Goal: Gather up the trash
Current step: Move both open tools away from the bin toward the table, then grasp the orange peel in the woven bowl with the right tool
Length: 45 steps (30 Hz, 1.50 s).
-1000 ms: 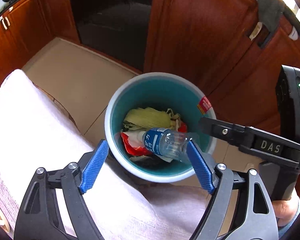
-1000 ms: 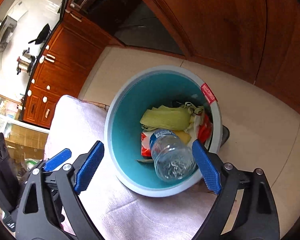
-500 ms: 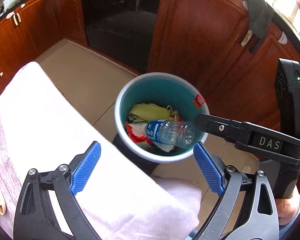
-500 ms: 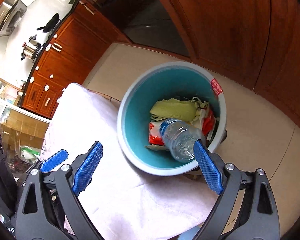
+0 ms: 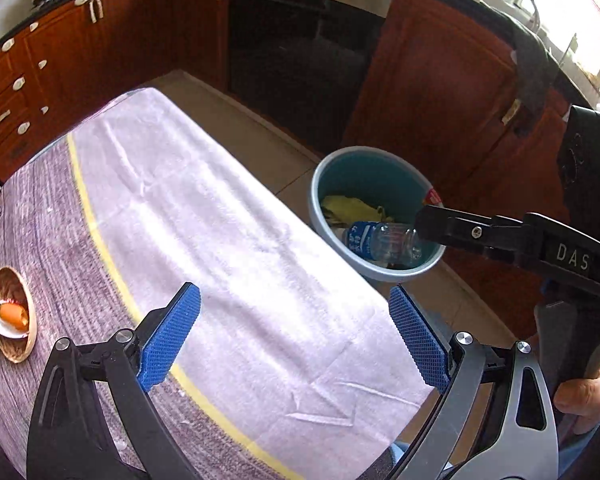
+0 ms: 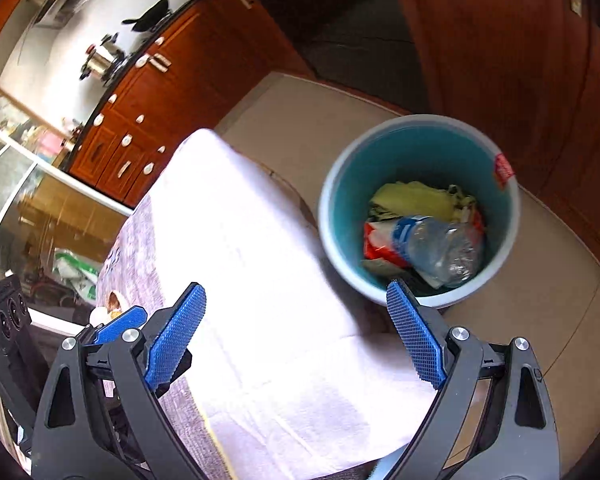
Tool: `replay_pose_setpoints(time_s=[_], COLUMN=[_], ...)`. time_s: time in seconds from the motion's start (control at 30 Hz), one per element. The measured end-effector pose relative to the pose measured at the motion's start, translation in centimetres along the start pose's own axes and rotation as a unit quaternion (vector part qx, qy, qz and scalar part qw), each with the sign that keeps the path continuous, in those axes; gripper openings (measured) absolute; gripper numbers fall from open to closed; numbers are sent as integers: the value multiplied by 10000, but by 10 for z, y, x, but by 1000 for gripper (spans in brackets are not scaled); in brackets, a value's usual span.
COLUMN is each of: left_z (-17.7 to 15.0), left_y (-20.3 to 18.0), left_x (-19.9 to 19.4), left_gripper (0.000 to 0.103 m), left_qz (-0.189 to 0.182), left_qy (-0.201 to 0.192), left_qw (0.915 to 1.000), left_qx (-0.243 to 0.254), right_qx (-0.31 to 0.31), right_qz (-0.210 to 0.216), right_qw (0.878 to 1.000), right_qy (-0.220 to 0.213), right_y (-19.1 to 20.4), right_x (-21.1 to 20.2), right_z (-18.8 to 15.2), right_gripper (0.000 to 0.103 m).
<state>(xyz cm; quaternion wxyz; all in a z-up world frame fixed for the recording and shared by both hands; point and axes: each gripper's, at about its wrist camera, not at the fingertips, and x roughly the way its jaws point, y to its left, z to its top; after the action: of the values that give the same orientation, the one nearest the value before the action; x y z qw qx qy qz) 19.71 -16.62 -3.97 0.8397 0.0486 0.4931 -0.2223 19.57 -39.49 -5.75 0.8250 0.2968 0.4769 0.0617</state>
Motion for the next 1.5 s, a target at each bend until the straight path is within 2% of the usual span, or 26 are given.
replay_pose_setpoints(time_s=[0.2,0.4,0.57,0.77,0.83,0.9,0.97,1.07,1.23,1.33,1.43,1.5], left_z=[-25,-53,-88,-125,-133,-141,-146,-149,-144,-142,-141,-139], left_y=[56,121,182,246,260,275,286,297,300,301,298,295], left_x=[-29,-54,-72,-89,-90,-92,-90,-87,-82,-77,-74,-73], left_gripper=[96,97,97,97,97,97,97,97,97,97,96,96], left_qz=[120,275,481,745,742,723,720,653,603,562,546,530], left_qy=[-177,-318,-374,-428,-423,-428,-425,-408,-430,-441,-439,-442], left_qw=[9982,9929,9844,9708,9670,9622,9580,9538,9558,9566,9580,9593], left_qx=[-552,-1116,-1651,-2238,-2401,-2591,-2742,-2903,-2846,-2824,-2779,-2738], right_qx=[-597,-1326,-1993,-2704,-2923,-3065,-3155,-3300,-3514,-3551,-3412,-3329], right_qz=[184,505,642,836,920,1004,1059,1079,1083,1059,1066,1067], right_qw=[9980,9892,9747,9507,9422,9343,9266,9177,9043,9004,9019,9001], right_qy=[125,379,778,1264,1356,1522,1749,1933,2166,2280,2426,2599], right_y=[58,127,187,262,286,304,320,336,351,355,351,345], right_x=[11,34,64,109,123,139,160,183,212,227,239,244], right_z=[-15,-31,-50,-71,-76,-80,-83,-85,-89,-93,-97,-101], right_gripper=[88,88,88,87,75,52,41,40,40,40,38,27])
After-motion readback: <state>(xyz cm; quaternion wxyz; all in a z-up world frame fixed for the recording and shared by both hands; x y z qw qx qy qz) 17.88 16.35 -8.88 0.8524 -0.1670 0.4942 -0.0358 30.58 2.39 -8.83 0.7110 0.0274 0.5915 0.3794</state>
